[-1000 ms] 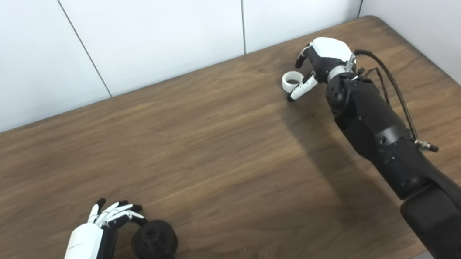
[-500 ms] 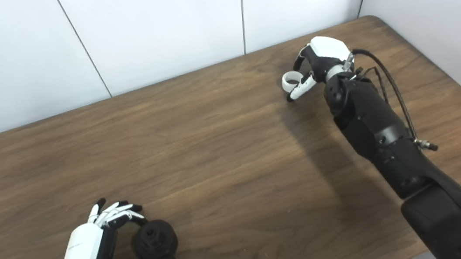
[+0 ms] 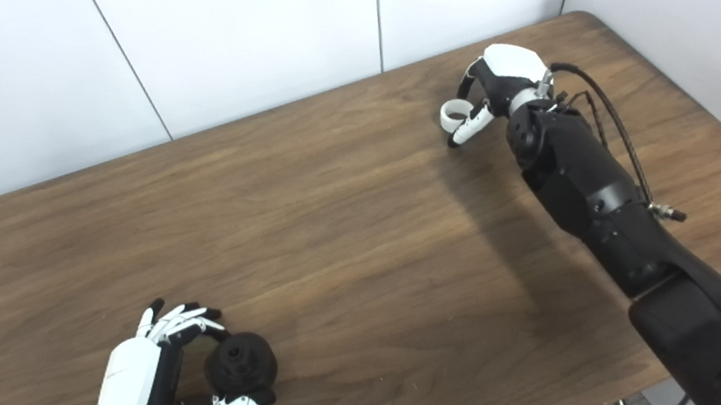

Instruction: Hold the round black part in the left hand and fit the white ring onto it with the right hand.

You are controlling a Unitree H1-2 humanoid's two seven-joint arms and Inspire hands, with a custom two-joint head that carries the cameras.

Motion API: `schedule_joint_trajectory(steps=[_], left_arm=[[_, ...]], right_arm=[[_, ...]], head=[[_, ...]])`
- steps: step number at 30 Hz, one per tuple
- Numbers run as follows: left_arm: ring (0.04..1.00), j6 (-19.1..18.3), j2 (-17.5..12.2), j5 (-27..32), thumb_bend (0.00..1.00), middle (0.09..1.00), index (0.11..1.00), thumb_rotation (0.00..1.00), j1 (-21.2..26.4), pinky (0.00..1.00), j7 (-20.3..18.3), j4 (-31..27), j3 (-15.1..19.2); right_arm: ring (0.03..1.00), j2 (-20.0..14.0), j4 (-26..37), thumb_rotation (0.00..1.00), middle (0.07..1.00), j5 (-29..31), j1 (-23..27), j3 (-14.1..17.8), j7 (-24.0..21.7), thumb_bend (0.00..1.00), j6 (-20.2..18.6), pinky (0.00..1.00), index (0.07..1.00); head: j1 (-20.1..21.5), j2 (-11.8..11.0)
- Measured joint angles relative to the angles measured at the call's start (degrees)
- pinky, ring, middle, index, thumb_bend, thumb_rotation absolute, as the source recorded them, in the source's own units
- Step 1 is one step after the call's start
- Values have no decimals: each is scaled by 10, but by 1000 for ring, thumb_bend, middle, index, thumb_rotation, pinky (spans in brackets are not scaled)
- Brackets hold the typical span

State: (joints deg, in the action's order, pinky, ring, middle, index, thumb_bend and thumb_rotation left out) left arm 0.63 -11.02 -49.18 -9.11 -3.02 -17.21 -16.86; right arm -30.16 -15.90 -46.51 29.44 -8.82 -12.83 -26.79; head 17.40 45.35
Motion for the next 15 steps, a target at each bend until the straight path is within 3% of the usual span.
schedule_joint_trajectory(steps=[5,6,8,15], left_arm=[[854,0,0,0,523,760,483,48,0,1000,0,0,0],[855,0,0,0,523,760,483,48,0,1000,0,0,0],[855,0,0,0,523,761,483,48,0,1000,0,0,0],[851,0,2,0,523,758,483,48,0,1000,0,0,0]], right_arm=[[995,-1,-1,210,910,3,1,-2,1,803,1,1000,592],[998,-1,-1,173,910,4,1,-2,1,638,1,1000,532],[1000,-1,-1,152,907,9,2,-2,3,555,3,1000,500],[988,-3,-2,133,883,12,3,-5,19,523,15,1000,486]], head=[[0,0],[-1,1],[-1,1],[-1,1]])
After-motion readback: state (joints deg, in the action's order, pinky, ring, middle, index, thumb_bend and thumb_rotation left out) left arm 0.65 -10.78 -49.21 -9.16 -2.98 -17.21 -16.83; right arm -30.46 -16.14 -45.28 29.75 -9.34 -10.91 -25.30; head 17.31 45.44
